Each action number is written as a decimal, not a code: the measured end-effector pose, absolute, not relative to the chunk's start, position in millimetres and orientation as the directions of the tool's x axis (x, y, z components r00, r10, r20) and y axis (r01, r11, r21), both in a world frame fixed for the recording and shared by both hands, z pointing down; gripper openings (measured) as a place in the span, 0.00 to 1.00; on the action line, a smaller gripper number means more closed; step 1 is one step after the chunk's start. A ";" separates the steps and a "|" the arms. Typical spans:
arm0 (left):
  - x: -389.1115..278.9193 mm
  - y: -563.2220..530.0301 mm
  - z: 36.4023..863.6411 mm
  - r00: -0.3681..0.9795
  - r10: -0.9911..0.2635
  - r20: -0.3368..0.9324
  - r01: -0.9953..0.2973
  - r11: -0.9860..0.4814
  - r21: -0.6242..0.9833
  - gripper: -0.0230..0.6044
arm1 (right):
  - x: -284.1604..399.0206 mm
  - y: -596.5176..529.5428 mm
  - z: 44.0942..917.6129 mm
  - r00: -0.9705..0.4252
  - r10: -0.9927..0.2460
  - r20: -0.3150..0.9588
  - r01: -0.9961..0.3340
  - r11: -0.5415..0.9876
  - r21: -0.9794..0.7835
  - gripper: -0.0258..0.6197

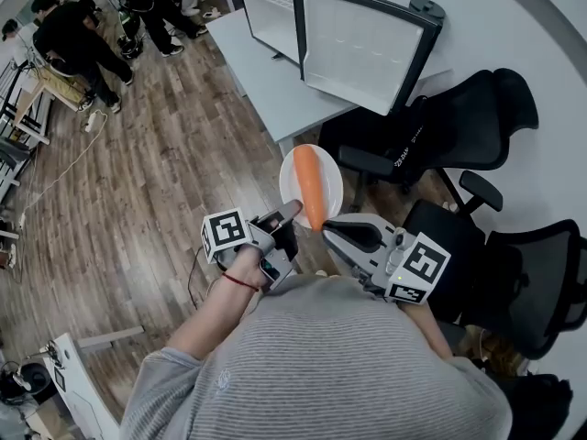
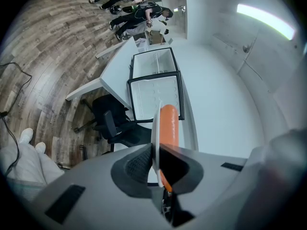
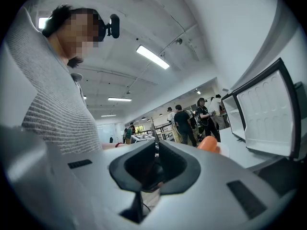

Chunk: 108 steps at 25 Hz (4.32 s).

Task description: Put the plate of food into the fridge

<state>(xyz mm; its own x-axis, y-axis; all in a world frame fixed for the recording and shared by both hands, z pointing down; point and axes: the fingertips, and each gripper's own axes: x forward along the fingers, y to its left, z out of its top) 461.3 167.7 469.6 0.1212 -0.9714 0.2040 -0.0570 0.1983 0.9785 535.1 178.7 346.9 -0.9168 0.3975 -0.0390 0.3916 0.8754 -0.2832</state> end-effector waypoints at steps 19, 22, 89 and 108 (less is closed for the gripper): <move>457.3 167.1 480.3 0.059 -0.977 0.205 -0.035 0.203 0.979 0.09 | 535.6 161.0 353.5 -0.900 0.431 -0.063 0.427 0.842 -0.329 0.06; 455.3 166.5 482.4 0.050 -0.978 0.204 -0.033 0.202 0.979 0.09 | 533.0 157.1 357.2 -0.896 0.441 -0.059 0.434 0.840 -0.326 0.06; -46.1 -33.0 461.2 0.360 -0.922 0.144 -0.029 0.143 0.989 0.10 | 18.8 -28.1 320.1 -0.977 0.194 -0.082 0.210 0.932 -0.297 0.06; -87.3 -161.0 446.7 0.413 -0.901 0.131 -0.043 0.124 0.991 0.10 | 8.1 -49.2 330.6 -0.975 0.212 -0.068 0.222 0.926 -0.306 0.06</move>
